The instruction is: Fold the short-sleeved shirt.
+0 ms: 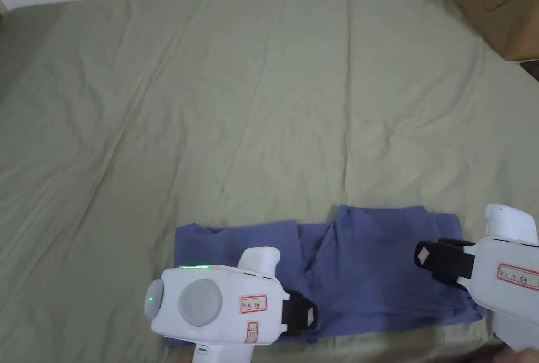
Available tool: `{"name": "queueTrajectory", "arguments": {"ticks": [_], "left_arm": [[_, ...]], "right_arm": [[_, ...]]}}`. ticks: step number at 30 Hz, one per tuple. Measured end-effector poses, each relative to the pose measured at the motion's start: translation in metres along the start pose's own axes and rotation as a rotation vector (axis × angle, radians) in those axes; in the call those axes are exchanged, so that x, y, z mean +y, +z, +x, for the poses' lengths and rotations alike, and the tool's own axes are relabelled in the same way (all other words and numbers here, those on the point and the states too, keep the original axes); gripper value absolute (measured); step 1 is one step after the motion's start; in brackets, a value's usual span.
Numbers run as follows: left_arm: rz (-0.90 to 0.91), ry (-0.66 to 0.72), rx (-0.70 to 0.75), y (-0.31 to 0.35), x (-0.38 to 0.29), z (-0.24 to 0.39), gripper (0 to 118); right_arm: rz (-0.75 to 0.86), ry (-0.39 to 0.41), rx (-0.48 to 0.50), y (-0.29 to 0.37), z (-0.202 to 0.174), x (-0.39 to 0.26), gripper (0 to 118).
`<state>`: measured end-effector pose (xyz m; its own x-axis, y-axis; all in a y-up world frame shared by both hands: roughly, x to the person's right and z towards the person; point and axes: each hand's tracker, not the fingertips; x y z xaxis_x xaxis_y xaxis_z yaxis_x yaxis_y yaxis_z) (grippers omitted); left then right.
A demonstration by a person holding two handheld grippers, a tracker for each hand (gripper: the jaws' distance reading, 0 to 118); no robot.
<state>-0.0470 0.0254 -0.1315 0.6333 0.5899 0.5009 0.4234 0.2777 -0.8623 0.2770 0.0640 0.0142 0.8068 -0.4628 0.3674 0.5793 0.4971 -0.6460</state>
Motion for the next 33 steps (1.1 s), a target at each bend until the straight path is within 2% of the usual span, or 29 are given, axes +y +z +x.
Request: {"name": "queueTrajectory", "arguments": {"ticks": [2,7,8,9,10,12,13,15,19,21,25,27,28,29,30,31,32,33], "left_arm": [[-0.002,0.015,-0.090,0.004,0.001,0.002,3],[0.121,0.056,-0.108,0.052,0.001,-0.026,3],[0.158,0.094,-0.130,0.067,-0.001,-0.042,4],[0.186,0.120,-0.146,0.081,-0.003,-0.058,9],[0.217,0.143,-0.148,0.103,-0.007,-0.064,34],[0.275,0.182,-0.084,0.128,-0.017,-0.092,92],[0.275,0.203,-0.053,0.136,-0.021,-0.107,114],[0.283,0.272,-0.056,0.144,-0.025,-0.132,115],[0.317,0.397,-0.194,0.139,-0.029,-0.171,112],[0.298,0.447,-0.203,0.129,-0.026,-0.178,112],[0.331,0.471,-0.338,0.114,-0.021,-0.168,113],[0.299,0.466,-0.341,0.101,-0.014,-0.178,111],[0.294,0.460,-0.322,0.100,-0.013,-0.174,92],[0.297,0.441,-0.303,0.101,-0.013,-0.171,43],[0.277,0.424,-0.244,0.097,-0.013,-0.173,9],[0.248,0.425,-0.149,0.089,-0.012,-0.173,8],[0.200,0.431,-0.187,0.086,-0.013,-0.175,8],[0.238,0.456,-0.248,0.092,-0.014,-0.176,8]], "right_arm": [[-0.001,0.001,-0.003,0.001,0.000,0.000,0],[-0.002,0.003,-0.004,0.002,-0.003,0.002,1],[-0.003,0.008,-0.004,0.003,-0.005,0.003,0],[-0.002,0.014,-0.005,0.003,-0.008,0.003,0],[-0.004,0.020,-0.005,0.002,-0.010,0.004,1],[-0.007,0.031,0.000,0.001,-0.015,0.005,1],[-0.010,0.037,0.004,0.000,-0.018,0.005,0],[-0.016,0.044,0.008,-0.003,-0.023,0.005,1],[-0.035,0.056,0.015,-0.011,-0.036,0.004,0],[-0.046,0.064,0.022,-0.014,-0.042,0.003,1],[-0.063,0.092,0.024,-0.019,-0.053,0.004,0],[-0.069,0.094,0.023,-0.021,-0.056,0.004,1],[-0.071,0.093,0.023,-0.023,-0.056,0.004,1],[-0.075,0.092,0.024,-0.023,-0.057,0.004,1],[-0.077,0.091,0.026,-0.024,-0.058,0.004,0],[-0.080,0.092,0.028,-0.024,-0.059,0.004,0],[-0.083,0.094,0.029,-0.024,-0.061,0.004,0],[-0.087,0.099,0.026,-0.024,-0.063,0.004,1]]}}
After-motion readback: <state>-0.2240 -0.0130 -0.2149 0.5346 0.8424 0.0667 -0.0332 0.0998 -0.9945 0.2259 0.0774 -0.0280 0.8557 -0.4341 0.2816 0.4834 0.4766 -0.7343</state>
